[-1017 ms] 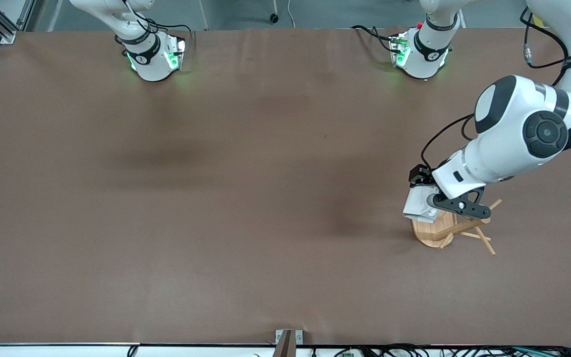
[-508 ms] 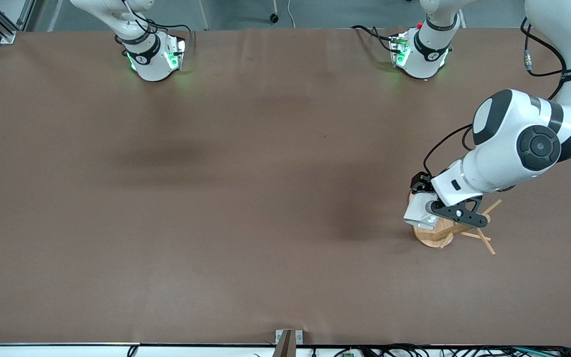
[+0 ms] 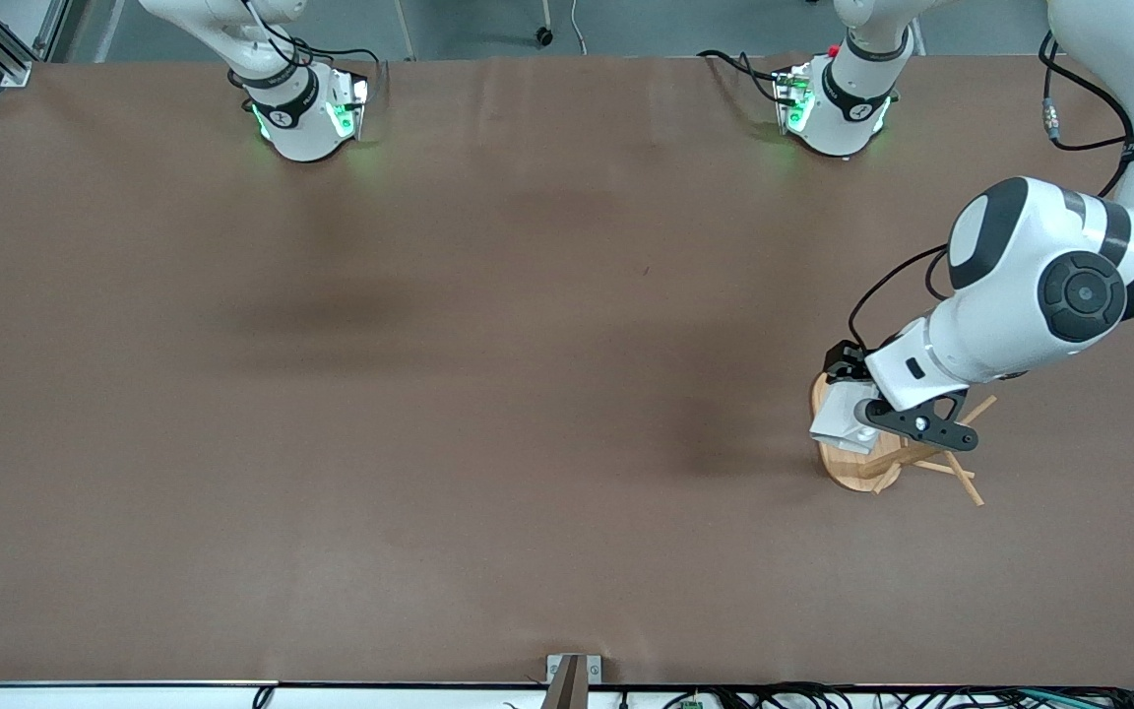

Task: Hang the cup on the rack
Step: 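Lower the cup with the left gripper, threading its handle onto a peg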

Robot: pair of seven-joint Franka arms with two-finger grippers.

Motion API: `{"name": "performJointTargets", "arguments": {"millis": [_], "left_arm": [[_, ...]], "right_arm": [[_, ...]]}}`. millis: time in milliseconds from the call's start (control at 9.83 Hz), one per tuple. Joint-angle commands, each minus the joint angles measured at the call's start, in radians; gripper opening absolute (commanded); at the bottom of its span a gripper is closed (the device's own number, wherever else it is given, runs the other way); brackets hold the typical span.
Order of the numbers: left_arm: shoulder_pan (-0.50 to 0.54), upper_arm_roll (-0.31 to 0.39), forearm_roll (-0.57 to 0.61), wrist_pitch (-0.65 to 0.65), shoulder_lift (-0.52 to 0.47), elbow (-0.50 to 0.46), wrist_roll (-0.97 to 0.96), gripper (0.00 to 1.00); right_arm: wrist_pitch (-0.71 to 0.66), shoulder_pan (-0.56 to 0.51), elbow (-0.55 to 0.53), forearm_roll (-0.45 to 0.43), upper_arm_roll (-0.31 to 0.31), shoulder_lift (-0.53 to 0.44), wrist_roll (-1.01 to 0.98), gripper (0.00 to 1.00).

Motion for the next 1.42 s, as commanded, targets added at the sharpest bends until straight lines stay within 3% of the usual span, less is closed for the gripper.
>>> {"name": "performJointTargets", "arguments": {"millis": [0,1119,1220,1322], "left_arm": [[0.035,-0.008,0.022,-0.014,0.003,-0.019,0.039,0.27],[0.078,-0.008,0.014,-0.001,0.028,-0.014,0.085,0.28],[0.078,-0.009,0.014,0.0,0.041,-0.01,0.085,0.34],[0.078,-0.009,0.014,0.006,0.049,-0.007,0.085,0.68]], "right_arm": [[0.008,-0.012,-0.027,-0.01,0.014,-0.022,0.015,1.0],[0.005,-0.011,-0.027,-0.01,0.015,-0.022,0.011,1.0],[0.005,-0.011,-0.027,-0.009,0.015,-0.022,0.009,1.0],[0.005,-0.012,-0.027,-0.01,0.014,-0.022,0.009,1.0]]}}
